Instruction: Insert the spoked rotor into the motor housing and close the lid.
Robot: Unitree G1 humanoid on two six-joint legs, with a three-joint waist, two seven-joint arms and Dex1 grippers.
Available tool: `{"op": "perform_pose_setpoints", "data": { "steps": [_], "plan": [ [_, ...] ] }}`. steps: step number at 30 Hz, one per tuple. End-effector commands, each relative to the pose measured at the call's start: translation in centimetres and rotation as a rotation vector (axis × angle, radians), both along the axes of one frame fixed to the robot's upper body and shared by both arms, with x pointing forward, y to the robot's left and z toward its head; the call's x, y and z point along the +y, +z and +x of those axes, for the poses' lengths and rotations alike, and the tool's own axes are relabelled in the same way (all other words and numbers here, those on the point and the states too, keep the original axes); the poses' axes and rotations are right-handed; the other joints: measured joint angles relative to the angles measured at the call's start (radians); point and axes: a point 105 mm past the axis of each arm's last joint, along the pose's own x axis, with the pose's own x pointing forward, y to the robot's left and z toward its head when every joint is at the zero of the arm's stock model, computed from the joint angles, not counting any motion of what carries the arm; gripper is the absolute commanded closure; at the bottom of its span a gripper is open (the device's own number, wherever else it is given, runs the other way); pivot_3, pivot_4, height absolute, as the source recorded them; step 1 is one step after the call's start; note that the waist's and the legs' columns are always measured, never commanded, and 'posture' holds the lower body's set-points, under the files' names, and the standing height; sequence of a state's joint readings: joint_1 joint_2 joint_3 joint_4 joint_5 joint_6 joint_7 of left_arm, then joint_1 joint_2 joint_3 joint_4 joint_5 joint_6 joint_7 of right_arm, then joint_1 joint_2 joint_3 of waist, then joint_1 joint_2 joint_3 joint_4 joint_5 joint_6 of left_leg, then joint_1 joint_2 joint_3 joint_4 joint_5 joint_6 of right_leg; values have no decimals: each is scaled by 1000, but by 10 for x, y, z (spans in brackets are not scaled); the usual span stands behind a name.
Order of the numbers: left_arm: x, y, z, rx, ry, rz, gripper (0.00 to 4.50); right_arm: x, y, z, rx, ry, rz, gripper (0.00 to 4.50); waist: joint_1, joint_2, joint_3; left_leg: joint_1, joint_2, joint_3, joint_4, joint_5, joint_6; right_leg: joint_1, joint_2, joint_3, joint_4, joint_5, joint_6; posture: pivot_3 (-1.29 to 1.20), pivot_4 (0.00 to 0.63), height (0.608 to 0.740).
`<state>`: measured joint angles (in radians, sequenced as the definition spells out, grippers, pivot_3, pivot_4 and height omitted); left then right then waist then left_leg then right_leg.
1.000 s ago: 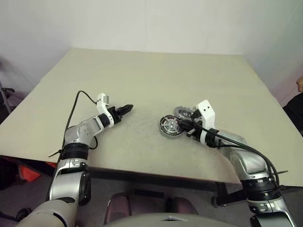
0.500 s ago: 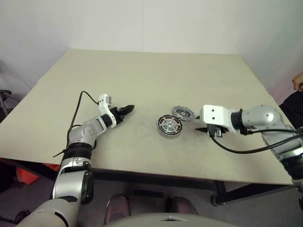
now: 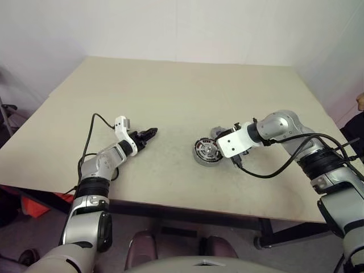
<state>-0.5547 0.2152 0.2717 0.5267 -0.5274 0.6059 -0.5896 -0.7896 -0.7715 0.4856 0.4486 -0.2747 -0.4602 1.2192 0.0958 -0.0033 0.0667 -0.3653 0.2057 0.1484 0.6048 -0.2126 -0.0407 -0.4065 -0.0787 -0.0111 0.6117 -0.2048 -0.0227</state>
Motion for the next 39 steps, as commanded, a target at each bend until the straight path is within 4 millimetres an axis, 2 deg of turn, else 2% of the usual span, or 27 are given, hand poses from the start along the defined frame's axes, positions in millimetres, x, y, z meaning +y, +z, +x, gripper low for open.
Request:
{"op": "perform_pose_setpoints", "data": {
  "steps": [1, 7, 14, 21, 30, 34, 39],
  "plan": [
    [5, 15, 2, -48, 14, 1, 1780, -2, 13, 5, -49, 31, -25, 2080, 0, 0, 0, 0, 0, 0, 0, 0, 0, 0, 0, 0, 1, 0, 0, 0, 0, 740],
    [3, 11, 1, -36, 12, 0, 1780, -4, 28, 4, -74, 38, -5, 2080, -1, 0, 0, 1, 1, 0, 1, 0, -1, 0, 0, 0, 3, 0, 0, 0, 0, 740],
    [-3, 12, 3, -37, -3, -2, 1780, -15, 7, 5, -44, 16, -45, 2080, -2, 0, 0, 1, 1, 0, 2, 0, -1, 0, 0, 0, 4, 0, 0, 0, 0, 740],
    [0, 11, 1, -33, -1, 7, 1780, -6, -4, 11, -56, 33, -28, 2080, -5, 0, 0, 1, 1, 0, 2, 0, -1, -1, 1, 0, 6, 0, 0, 0, 0, 740],
    [7, 9, 0, -28, 18, 12, 1780, 6, 5, 8, -76, 88, -3, 2080, -23, 0, 0, 1, 2, 0, 2, 0, -1, -2, 2, 0, 6, 0, 0, 0, 0, 740],
    [4, 7, -1, -23, 13, 10, 1780, 10, 12, 3, -86, 108, 12, 2080, -28, -1, 0, 0, 2, 0, 2, 0, -1, -2, 2, 0, 6, 0, 0, 0, 0, 740],
    [2, 7, 0, -21, 9, 10, 1780, 15, 12, -2, -79, 121, 17, 2080, -26, -1, 1, 0, 1, 0, 3, 0, -1, -2, 1, 1, 6, 0, 0, 0, 0, 740]
  ]
}}
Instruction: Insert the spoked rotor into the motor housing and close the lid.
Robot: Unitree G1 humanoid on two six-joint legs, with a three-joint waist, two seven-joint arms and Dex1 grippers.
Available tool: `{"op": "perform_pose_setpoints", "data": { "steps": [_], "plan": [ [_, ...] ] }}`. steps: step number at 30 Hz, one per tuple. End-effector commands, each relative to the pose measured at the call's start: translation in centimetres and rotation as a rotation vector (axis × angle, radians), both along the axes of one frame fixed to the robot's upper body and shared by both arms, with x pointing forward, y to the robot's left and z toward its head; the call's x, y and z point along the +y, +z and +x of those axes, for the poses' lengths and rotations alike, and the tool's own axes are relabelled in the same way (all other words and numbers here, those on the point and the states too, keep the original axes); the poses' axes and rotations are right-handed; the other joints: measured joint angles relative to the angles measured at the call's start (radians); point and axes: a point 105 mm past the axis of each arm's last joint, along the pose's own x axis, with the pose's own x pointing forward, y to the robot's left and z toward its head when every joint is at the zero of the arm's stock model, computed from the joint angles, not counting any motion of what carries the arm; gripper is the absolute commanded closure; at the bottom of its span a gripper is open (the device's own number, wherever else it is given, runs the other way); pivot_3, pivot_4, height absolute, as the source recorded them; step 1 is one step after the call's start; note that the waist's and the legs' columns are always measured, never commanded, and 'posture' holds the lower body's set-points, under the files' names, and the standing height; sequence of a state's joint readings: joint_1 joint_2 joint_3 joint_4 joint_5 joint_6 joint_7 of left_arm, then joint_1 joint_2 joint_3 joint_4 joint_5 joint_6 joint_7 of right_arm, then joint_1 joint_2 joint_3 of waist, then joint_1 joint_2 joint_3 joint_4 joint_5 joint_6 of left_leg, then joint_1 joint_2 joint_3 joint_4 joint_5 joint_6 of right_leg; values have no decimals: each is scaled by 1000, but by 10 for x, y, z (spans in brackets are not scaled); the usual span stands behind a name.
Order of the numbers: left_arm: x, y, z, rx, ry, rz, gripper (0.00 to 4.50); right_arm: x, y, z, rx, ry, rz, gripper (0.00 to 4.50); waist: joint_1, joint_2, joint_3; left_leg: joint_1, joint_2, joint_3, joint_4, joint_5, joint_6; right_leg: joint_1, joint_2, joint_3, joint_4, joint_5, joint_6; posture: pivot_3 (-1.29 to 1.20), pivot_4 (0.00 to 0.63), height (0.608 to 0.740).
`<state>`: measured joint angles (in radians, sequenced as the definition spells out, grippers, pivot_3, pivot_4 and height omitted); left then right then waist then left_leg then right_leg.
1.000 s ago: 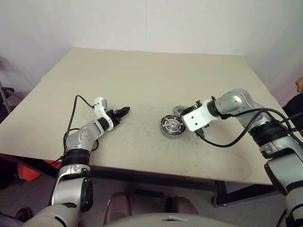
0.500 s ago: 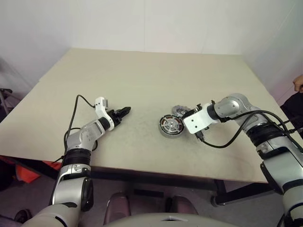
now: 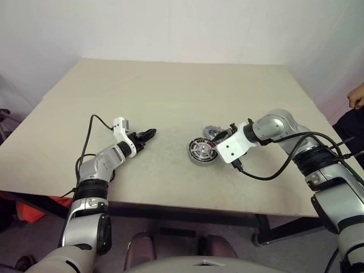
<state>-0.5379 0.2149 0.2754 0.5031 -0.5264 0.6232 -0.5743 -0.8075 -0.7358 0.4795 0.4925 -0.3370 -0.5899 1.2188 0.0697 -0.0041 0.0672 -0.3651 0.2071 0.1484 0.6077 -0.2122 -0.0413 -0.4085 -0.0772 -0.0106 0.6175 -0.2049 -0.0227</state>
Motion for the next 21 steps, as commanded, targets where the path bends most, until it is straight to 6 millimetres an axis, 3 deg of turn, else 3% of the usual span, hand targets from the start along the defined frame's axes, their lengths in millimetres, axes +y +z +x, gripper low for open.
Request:
{"op": "perform_pose_setpoints", "data": {
  "steps": [1, 15, 18, 21],
  "plan": [
    [-1, 11, 4, -37, -2, 2, 1780, 7, 13, -1, -28, 15, 56, 2080, 0, 0, 0, 0, 0, 0, 0, 0, 0, 0, 0, 0, 0, 0, 0, 0, 0, 740],
    [3, 11, 3, -42, 7, 8, 1780, -3, -12, 3, 20, -18, -5, 2080, -1, 0, 0, 0, 0, 0, 0, 0, 0, 0, 0, 0, 0, 0, 0, 0, 0, 740],
    [5, 11, 4, -41, 14, 9, 1780, -2, -10, 2, 22, -6, -3, 2679, 0, 0, 0, 0, 0, 0, 0, 0, 0, 0, 0, 0, 0, 0, 0, 0, 0, 740],
    [7, 11, 4, -41, 21, 9, 1780, 0, -5, 3, 8, 6, 7, 3645, -1, -1, 0, 0, 0, 0, 0, 0, 0, 0, 0, 0, 0, 0, 0, 0, 0, 740]
  ]
}}
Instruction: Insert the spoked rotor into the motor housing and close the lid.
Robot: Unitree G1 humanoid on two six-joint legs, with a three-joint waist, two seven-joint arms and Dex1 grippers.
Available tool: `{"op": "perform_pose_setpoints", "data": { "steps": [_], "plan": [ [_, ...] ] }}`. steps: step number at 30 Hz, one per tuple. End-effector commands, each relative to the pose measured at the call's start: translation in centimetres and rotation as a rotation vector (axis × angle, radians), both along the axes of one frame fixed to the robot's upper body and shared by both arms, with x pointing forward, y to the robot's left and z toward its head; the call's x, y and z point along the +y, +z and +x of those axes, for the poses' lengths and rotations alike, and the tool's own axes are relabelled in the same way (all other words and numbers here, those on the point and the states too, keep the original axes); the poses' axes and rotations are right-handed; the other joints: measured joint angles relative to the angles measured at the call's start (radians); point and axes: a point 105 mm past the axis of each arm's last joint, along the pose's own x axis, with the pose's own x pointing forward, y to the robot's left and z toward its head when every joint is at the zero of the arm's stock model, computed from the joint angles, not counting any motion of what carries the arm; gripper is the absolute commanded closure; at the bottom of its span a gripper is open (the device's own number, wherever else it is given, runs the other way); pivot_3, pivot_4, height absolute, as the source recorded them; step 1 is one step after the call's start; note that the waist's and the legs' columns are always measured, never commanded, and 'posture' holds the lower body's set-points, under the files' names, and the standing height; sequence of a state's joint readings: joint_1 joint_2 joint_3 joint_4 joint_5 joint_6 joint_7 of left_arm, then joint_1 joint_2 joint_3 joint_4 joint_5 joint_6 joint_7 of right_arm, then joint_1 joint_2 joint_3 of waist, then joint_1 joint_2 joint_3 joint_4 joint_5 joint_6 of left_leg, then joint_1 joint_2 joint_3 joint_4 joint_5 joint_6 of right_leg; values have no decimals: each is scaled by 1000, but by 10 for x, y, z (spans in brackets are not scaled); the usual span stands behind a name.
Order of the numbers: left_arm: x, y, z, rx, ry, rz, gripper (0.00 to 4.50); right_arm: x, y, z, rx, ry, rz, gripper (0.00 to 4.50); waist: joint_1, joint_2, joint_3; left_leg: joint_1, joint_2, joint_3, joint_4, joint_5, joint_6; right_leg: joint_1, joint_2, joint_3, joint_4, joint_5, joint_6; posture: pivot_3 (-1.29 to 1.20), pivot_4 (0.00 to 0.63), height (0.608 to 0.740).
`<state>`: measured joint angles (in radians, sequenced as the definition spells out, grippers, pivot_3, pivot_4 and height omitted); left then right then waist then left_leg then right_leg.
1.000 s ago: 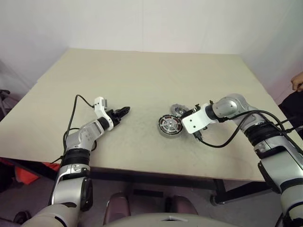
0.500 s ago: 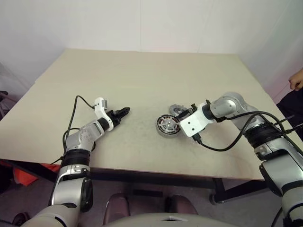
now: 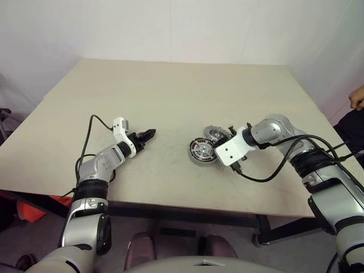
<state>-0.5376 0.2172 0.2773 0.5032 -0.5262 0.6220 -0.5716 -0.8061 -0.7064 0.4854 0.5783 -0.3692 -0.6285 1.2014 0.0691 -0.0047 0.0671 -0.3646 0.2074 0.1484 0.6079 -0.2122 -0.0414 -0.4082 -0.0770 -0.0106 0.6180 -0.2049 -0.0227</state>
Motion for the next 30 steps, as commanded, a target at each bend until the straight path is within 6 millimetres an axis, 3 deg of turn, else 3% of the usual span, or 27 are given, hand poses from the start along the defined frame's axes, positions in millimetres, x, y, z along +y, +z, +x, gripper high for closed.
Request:
{"op": "perform_pose_setpoints", "data": {
  "steps": [1, 5, 9, 21, 29, 30],
  "plan": [
    [5, 11, 4, -40, 17, 7, 1780, 4, 11, 2, -29, 21, 19, 3645, -1, 0, 0, 0, 0, 0, 0, 0, 0, 0, 0, 0, 0, 0, 0, 0, 0, 740],
    [6, 12, 5, -41, 20, 7, 1780, 6, 13, 4, -31, 12, 33, 3645, 0, 0, 0, 0, 0, 0, 0, 0, 0, 0, 0, 0, 0, 0, 0, 0, 0, 740],
    [6, 12, 5, -42, 22, 9, 1780, 6, 15, 9, -51, -20, 53, 4484, 1, -1, 0, 0, 0, 0, 0, 0, 0, 0, 0, 0, 0, 0, 0, 0, 0, 740],
    [5, 10, 7, -37, 23, 10, 1780, 10, 28, 16, -98, -44, 92, 4484, 0, -1, 0, -1, 0, 0, 0, 0, 0, -1, 0, 0, 0, 0, 0, 0, 0, 740],
    [6, 8, 6, -31, 29, 13, 1780, 17, 34, 10, -106, 11, 102, 4484, 0, -1, 0, -1, 0, 0, 0, 0, 0, -1, 0, 0, 0, 0, 0, 0, 0, 740],
    [6, 8, 6, -31, 29, 13, 1780, 18, 34, 9, -106, 23, 103, 4209, 0, -1, 0, -1, 0, 0, 0, 0, 0, -1, 0, 0, 0, 0, 0, 0, 0, 740]
  ]
}}
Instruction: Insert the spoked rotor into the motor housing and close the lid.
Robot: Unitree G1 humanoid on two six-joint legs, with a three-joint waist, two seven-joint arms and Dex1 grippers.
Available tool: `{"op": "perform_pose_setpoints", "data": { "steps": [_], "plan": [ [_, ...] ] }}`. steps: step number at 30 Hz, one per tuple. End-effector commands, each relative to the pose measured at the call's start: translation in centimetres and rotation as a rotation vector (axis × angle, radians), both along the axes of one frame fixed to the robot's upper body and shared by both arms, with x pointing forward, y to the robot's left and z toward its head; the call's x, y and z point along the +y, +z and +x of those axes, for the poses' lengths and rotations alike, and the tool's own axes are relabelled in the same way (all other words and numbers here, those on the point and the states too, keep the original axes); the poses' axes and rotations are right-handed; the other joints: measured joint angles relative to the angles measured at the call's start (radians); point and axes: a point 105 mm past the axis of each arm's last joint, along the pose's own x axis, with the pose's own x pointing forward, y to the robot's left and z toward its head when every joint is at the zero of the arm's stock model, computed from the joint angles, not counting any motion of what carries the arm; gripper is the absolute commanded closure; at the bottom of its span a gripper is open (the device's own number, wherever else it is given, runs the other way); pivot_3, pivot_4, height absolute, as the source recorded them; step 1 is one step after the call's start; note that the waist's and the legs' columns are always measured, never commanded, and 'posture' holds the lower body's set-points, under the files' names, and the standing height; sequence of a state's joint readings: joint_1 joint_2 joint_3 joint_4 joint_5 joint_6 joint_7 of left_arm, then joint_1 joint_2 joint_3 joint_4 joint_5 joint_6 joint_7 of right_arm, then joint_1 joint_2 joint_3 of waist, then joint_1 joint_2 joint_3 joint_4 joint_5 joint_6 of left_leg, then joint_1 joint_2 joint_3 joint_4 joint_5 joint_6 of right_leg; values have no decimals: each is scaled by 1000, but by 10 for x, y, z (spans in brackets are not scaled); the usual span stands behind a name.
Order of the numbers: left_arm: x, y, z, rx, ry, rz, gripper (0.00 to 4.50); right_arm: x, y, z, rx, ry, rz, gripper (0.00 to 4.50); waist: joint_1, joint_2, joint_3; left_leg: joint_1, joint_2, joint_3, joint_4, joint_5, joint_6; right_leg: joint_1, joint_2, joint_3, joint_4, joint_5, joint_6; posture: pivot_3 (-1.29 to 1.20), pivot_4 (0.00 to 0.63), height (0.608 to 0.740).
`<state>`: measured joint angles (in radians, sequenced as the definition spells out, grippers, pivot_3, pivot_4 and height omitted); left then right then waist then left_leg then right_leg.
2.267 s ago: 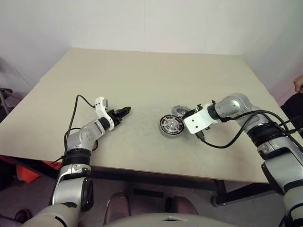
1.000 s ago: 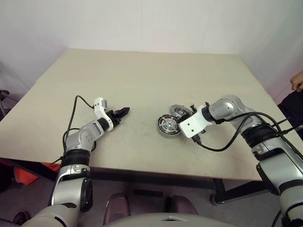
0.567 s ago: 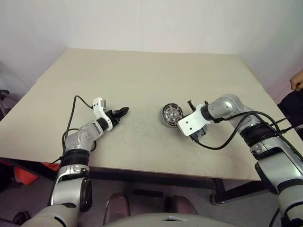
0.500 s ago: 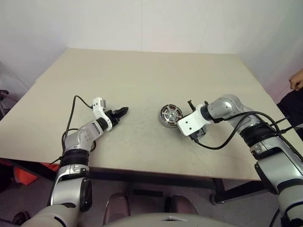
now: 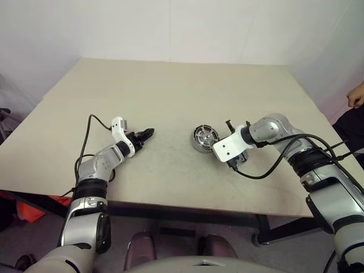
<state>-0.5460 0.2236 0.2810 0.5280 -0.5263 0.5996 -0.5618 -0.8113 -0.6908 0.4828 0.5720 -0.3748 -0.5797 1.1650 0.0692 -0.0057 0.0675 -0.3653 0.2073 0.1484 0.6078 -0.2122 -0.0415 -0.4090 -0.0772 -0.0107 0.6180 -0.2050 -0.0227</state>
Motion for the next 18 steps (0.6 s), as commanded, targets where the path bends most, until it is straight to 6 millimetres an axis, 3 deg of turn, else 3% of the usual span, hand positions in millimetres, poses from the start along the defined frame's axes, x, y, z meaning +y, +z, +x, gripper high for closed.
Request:
{"op": "perform_pose_setpoints", "data": {
  "steps": [1, 4, 13, 16, 18],
  "plan": [
    [2, 8, 4, -29, 6, 8, 1780, 15, 32, 1, -89, 72, 73, 3885, 0, 0, 0, 0, 0, 0, 0, 0, 0, 0, 0, 0, 0, 0, 0, 0, 0, 740],
    [3, 8, 4, -28, 7, 9, 1780, 20, 37, -1, -109, 96, 97, 2987, 0, 0, 0, 0, 0, 0, 0, 0, 0, 0, 0, 0, 0, 0, 0, 0, 0, 740],
    [2, 7, 5, -24, -2, 12, 1780, 28, 49, -6, -130, 93, 169, 2987, 0, 0, 0, 0, 0, 0, 0, 0, 0, 0, 0, 0, 0, 0, 0, 0, 0, 740],
    [1, 7, 5, -24, -6, 11, 1780, 27, 56, 0, -140, 2, 246, 2987, 1, 0, 0, 0, 0, 0, 0, 0, 0, 0, 0, 0, 0, 0, 0, 0, 0, 740],
    [0, 7, 5, -25, -7, 9, 1780, 30, 70, 9, -150, -119, 391, 2987, 1, 0, 0, 0, 0, 0, 0, 0, 0, 0, 0, 0, 0, 0, 0, 0, 0, 740]
  ]
}}
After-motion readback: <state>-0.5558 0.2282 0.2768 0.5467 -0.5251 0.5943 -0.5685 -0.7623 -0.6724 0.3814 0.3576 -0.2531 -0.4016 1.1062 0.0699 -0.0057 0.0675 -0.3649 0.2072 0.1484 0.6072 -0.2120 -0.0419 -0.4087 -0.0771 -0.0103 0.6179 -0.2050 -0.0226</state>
